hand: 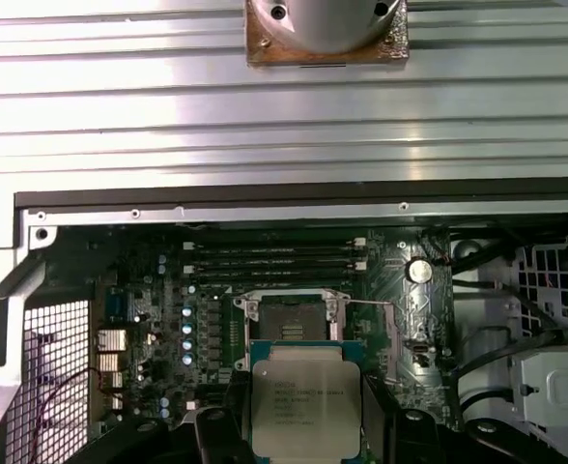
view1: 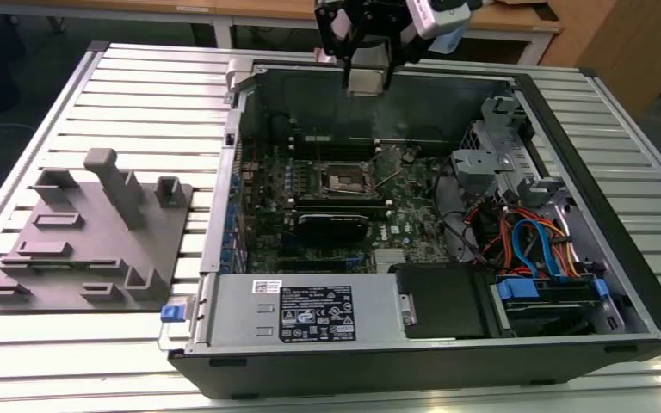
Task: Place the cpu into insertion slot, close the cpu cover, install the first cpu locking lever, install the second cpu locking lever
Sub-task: 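Place the cpu into insertion slot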
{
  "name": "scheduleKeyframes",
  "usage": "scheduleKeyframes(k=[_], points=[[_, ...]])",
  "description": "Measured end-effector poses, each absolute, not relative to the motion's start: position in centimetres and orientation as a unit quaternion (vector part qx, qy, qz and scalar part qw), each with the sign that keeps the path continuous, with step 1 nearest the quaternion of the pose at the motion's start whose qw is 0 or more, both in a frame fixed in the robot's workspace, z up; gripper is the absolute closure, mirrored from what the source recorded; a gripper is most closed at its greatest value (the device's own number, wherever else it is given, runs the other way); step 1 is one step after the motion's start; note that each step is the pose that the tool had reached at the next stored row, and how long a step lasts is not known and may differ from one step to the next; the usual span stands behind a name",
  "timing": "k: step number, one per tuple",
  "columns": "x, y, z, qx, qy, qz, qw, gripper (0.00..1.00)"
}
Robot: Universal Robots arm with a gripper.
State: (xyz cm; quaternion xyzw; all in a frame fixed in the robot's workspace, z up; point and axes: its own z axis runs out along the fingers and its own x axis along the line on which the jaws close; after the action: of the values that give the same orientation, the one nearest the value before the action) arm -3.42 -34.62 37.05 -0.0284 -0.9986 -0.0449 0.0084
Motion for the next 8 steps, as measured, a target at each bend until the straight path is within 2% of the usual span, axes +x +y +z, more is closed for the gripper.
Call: scheduleKeyframes(k=[8], points=[[-3.43,-34.62,36.93,-0.072,-0.996,-0.045,0.006,0.46]])
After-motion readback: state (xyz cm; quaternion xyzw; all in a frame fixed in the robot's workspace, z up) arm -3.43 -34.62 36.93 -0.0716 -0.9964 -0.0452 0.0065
